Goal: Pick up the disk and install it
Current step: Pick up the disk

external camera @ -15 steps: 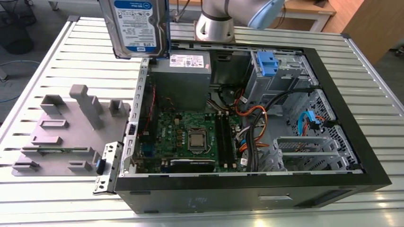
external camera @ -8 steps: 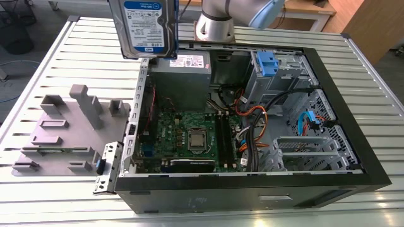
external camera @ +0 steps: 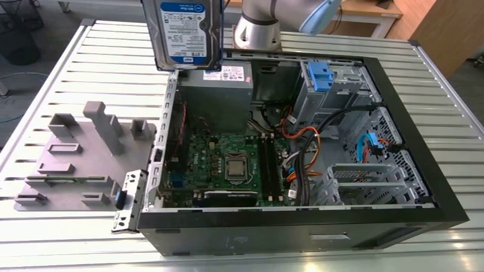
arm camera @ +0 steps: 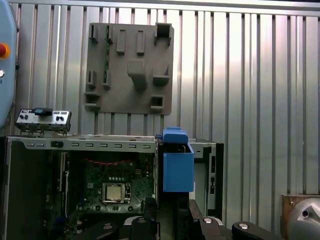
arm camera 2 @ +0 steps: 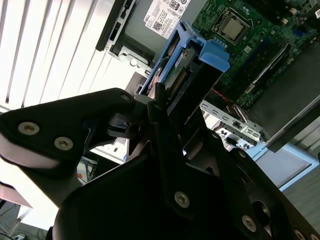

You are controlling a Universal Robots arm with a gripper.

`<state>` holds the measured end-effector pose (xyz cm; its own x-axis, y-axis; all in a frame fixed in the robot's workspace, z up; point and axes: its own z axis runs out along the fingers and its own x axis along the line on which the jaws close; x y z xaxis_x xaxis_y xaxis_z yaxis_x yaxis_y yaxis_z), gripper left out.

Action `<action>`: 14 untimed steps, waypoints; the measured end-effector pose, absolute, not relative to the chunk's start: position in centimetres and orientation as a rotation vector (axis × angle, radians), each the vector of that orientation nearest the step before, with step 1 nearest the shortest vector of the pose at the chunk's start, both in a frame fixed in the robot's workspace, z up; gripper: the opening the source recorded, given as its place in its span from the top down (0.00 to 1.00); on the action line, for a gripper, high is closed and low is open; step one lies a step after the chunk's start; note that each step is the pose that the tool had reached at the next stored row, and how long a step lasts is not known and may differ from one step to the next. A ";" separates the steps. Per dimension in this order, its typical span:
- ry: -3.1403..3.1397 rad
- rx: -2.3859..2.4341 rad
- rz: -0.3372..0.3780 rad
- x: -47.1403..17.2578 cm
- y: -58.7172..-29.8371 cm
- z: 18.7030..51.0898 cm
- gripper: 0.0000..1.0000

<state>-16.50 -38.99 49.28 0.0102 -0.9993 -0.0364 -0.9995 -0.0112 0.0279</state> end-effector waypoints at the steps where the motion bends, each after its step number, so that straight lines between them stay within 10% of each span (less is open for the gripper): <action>1: 2.205 -2.229 0.071 -16.4 -39.0 49.3 0.65; 14: 2.205 -2.229 0.071 -14.2 -39.0 49.3 0.65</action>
